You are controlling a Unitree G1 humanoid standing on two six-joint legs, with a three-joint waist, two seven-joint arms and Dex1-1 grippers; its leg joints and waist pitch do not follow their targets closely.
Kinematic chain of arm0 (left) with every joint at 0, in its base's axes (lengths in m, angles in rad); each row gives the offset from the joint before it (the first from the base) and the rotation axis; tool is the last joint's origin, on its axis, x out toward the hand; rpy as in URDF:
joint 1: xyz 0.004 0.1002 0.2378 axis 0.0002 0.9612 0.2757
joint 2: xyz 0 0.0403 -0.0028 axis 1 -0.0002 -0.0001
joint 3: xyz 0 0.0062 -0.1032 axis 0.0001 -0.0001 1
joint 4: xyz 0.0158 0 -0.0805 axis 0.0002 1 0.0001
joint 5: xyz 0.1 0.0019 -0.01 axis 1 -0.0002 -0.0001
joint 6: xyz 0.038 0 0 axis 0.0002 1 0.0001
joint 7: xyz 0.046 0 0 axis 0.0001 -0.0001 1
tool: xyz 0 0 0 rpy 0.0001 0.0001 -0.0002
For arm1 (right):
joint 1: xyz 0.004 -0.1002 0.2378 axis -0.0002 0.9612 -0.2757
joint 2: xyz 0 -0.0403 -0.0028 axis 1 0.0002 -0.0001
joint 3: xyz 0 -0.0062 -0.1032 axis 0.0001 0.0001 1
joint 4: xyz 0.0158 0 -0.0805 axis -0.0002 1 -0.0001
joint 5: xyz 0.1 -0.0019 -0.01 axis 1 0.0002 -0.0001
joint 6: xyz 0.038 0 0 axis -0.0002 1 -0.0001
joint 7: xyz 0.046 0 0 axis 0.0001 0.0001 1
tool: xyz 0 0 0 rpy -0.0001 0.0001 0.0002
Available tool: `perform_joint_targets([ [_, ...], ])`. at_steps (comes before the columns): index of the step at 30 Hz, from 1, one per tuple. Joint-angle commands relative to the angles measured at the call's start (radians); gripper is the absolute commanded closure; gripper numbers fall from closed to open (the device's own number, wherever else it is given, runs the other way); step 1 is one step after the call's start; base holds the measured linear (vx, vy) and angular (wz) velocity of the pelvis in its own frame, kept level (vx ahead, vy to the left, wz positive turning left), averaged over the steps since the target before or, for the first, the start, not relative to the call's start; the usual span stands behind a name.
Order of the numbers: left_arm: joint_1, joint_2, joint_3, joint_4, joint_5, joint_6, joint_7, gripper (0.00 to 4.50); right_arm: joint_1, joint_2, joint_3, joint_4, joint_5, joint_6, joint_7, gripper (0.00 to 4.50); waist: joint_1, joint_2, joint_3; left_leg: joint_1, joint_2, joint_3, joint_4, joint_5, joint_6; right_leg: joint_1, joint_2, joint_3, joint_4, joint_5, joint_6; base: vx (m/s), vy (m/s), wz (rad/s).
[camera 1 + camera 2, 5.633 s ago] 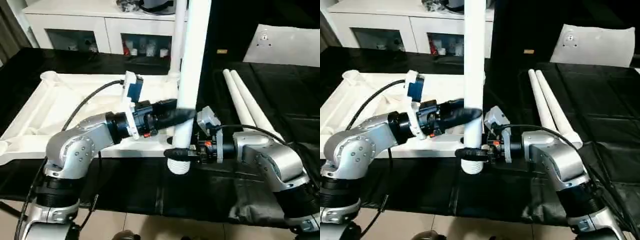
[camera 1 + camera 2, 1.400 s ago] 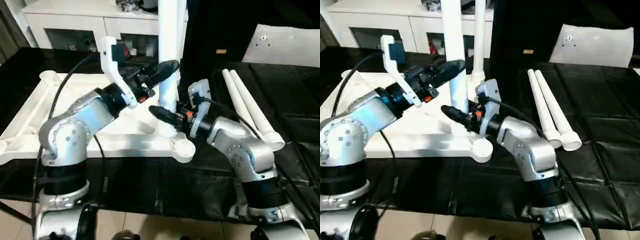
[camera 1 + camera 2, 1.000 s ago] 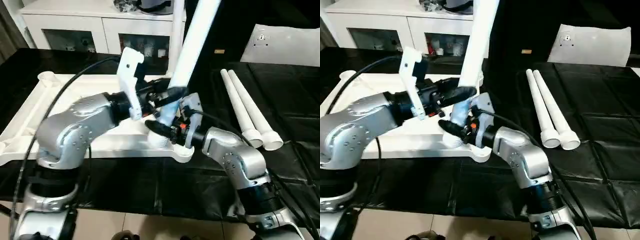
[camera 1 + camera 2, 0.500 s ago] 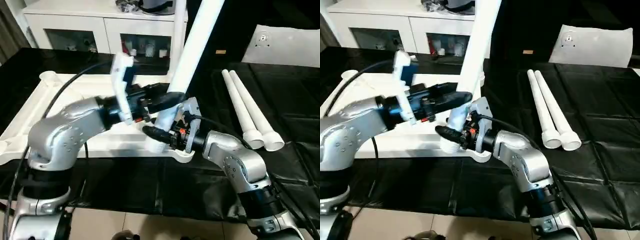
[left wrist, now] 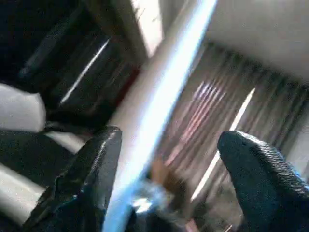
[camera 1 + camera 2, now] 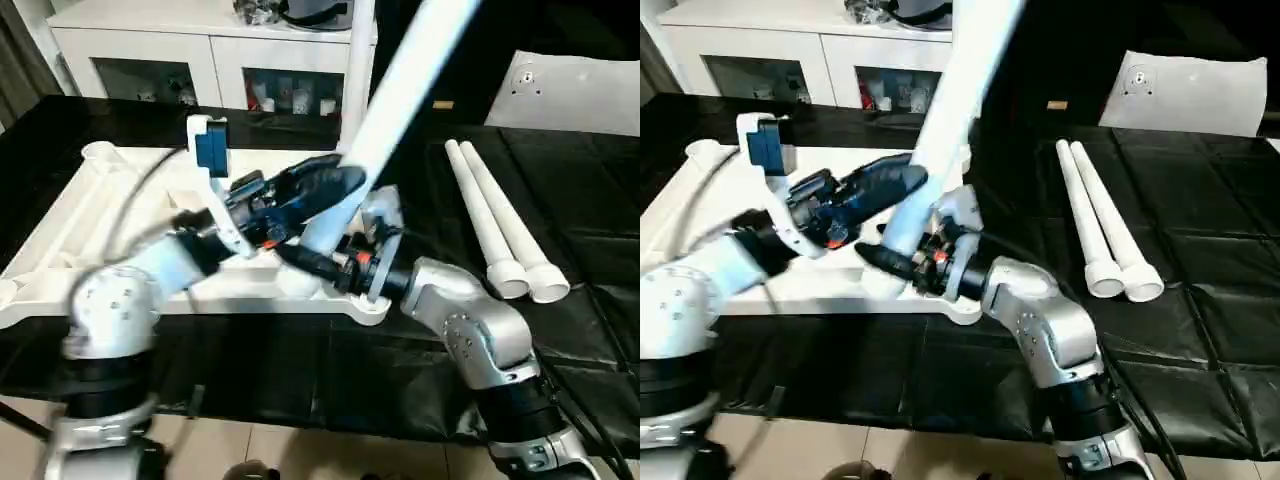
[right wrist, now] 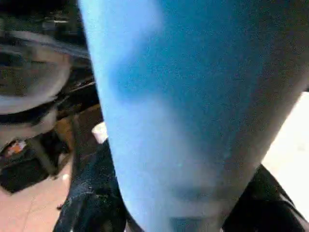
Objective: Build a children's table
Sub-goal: Pick table leg
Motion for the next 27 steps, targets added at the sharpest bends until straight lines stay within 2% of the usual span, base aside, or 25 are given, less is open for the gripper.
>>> perform_joint_targets([
  [1,-0.028,-0.01,0.073,0.065,-0.006,-0.073,0.074,0.47,0.01,0.007,-0.047,-0.023,0.067,0.039,-0.005,2.59,-0.005,0.008,-0.071,0.015,0.093,-0.048,-0.08,-0.228,-0.019,0.052,-0.108,0.084,-0.088,-0.374,-0.071,0.0,0.0,0.0],
  [3,-0.035,-0.02,0.099,0.088,0.012,-0.113,0.099,0.27,0.011,0.008,-0.065,-0.032,0.096,0.065,-0.005,2.59,-0.007,0.005,-0.073,0.011,0.09,-0.05,-0.08,-0.216,-0.009,0.057,-0.109,0.082,-0.087,-0.381,-0.048,0.0,0.0,0.0],
  [4,-0.039,-0.015,0.105,0.095,0.039,-0.131,0.113,0.23,0.01,0.006,-0.084,-0.036,0.117,0.089,-0.012,2.59,-0.009,0.009,-0.074,0.01,0.093,-0.053,-0.081,-0.203,-0.009,0.057,-0.109,0.082,-0.087,-0.378,-0.039,0.0,0.0,0.0],
  [5,-0.041,0.013,0.094,0.102,0.128,-0.167,0.131,0.23,0.005,-0.008,-0.118,-0.042,0.139,0.134,-0.031,2.59,-0.011,0.01,-0.075,0.016,0.096,-0.055,-0.083,-0.197,-0.008,0.052,-0.104,0.082,-0.086,-0.364,-0.036,0.0,0.0,0.0],
  [6,-0.039,0.028,0.083,0.102,0.167,-0.182,0.135,0.23,0.002,-0.017,-0.131,-0.043,0.146,0.152,-0.041,2.59,-0.011,0.012,-0.076,0.017,0.096,-0.055,-0.082,-0.19,-0.01,0.051,-0.103,0.083,-0.082,-0.35,-0.031,0.0,0.0,0.0],
  [7,-0.032,0.059,0.056,0.102,0.221,-0.198,0.132,0.23,-0.005,-0.028,-0.15,-0.042,0.16,0.181,-0.057,2.59,-0.01,0.021,-0.076,0.018,0.097,-0.055,-0.083,-0.189,-0.012,0.05,-0.104,0.083,-0.082,-0.345,-0.031,0.0,0.0,0.0],
  [10,-0.001,0.162,-0.059,0.09,0.387,-0.25,0.102,0.23,-0.021,-0.058,-0.197,-0.047,0.206,0.248,-0.078,2.59,-0.012,0.02,-0.077,0.021,0.096,-0.055,-0.084,-0.185,-0.017,0.049,-0.102,0.084,-0.077,-0.318,-0.029,0.0,0.0,0.0],
  [12,0.034,0.253,-0.171,0.079,0.502,-0.308,0.052,0.23,-0.023,-0.099,-0.216,-0.065,0.229,0.286,-0.075,2.59,-0.011,0.021,-0.076,0.022,0.095,-0.054,-0.085,-0.187,-0.017,0.049,-0.102,0.085,-0.077,-0.323,-0.026,0.0,0.0,0.0],
  [13,0.042,0.272,-0.193,0.078,0.527,-0.324,0.043,0.23,-0.022,-0.109,-0.218,-0.07,0.231,0.292,-0.075,2.59,-0.008,0.023,-0.076,0.023,0.096,-0.056,-0.085,-0.188,-0.018,0.048,-0.102,0.085,-0.077,-0.33,-0.022,0.0,0.0,0.0],
  [15,0.067,0.313,-0.243,0.067,0.584,-0.36,-0.002,0.23,-0.018,-0.149,-0.201,-0.092,0.194,0.287,-0.067,2.59,-0.007,0.023,-0.076,0.022,0.095,-0.051,-0.082,-0.183,-0.026,0.048,-0.105,0.086,-0.077,-0.332,-0.03,0.0,0.0,0.0],
  [16,0.09,0.353,-0.295,0.049,0.635,-0.391,-0.048,0.23,-0.01,-0.188,-0.171,-0.112,0.133,0.247,-0.05,2.59,-0.002,0.016,-0.075,0.019,0.095,-0.053,-0.083,-0.182,-0.029,0.048,-0.107,0.084,-0.08,-0.346,-0.029,0.0,0.0,0.0],
  [17,0.108,0.383,-0.338,0.036,0.671,-0.417,-0.088,0.23,-0.001,-0.219,-0.14,-0.126,0.082,0.213,-0.036,2.59,-0.003,0.017,-0.075,0.018,0.096,-0.053,-0.084,-0.182,-0.032,0.05,-0.107,0.085,-0.076,-0.349,-0.025,0.0,0.0,0.0],
  [18,0.12,0.404,-0.369,0.028,0.696,-0.436,-0.114,0.23,0.004,-0.24,-0.119,-0.137,0.052,0.194,-0.03,2.59,-0.005,0.018,-0.074,0.02,0.096,-0.051,-0.084,-0.189,-0.037,0.045,-0.106,0.087,-0.077,-0.359,-0.019,0.0,0.0,0.0],
  [19,0.136,0.413,-0.403,0.018,0.701,-0.441,-0.152,0.23,0.012,-0.25,-0.103,-0.152,0.026,0.178,-0.041,2.59,-0.009,0.015,-0.07,0.022,0.093,-0.048,-0.084,-0.208,-0.038,0.043,-0.107,0.087,-0.082,-0.386,-0.024,0.0,0.0,0.0],
  [20,0.137,0.414,-0.406,0.017,0.702,-0.441,-0.155,0.23,0.013,-0.251,-0.102,-0.153,0.025,0.176,-0.042,2.59,-0.008,0.014,-0.07,0.023,0.092,-0.047,-0.083,-0.214,-0.038,0.044,-0.11,0.087,-0.083,-0.401,-0.028,0.0,0.0,0.0],
  [21,0.144,0.419,-0.451,0.028,0.73,-0.485,-0.188,0.23,0.023,-0.256,-0.078,-0.165,-0.004,0.156,-0.055,2.59,-0.005,0.016,-0.069,0.022,0.09,-0.047,-0.081,-0.22,-0.032,0.044,-0.112,0.086,-0.089,-0.427,-0.032,0.0,0.0,0.0],
  [22,0.144,0.419,-0.451,0.028,0.73,-0.485,-0.188,0.23,0.023,-0.256,-0.078,-0.165,-0.004,0.156,-0.055,2.59,-0.007,0.015,-0.068,0.021,0.092,-0.05,-0.083,-0.228,-0.029,0.044,-0.11,0.084,-0.09,-0.439,-0.031,0.0,0.0,0.0],
  [24,0.137,0.426,-0.517,0.073,0.795,-0.555,-0.217,0.59,0.038,-0.251,-0.051,-0.163,-0.038,0.124,-0.092,2.59,-0.01,0.016,-0.069,0.024,0.094,-0.051,-0.083,-0.245,-0.029,0.042,-0.108,0.083,-0.09,-0.437,-0.035,0.0,0.0,0.0],
  [26,0.133,0.428,-0.545,0.099,0.827,-0.59,-0.234,0.59,0.046,-0.248,-0.038,-0.159,-0.061,0.102,-0.11,2.59,-0.013,0.016,-0.067,0.024,0.091,-0.051,-0.083,-0.26,-0.031,0.04,-0.109,0.083,-0.095,-0.453,-0.027,0.0,0.0,0.0],
  [27,0.121,0.428,-0.575,0.142,0.866,-0.637,-0.255,0.89,0.062,-0.243,-0.015,-0.155,-0.109,0.07,-0.146,2.59,-0.013,0.016,-0.067,0.025,0.09,-0.052,-0.084,-0.266,-0.032,0.039,-0.108,0.081,-0.099,-0.466,-0.018,0.0,0.0,0.0],
])
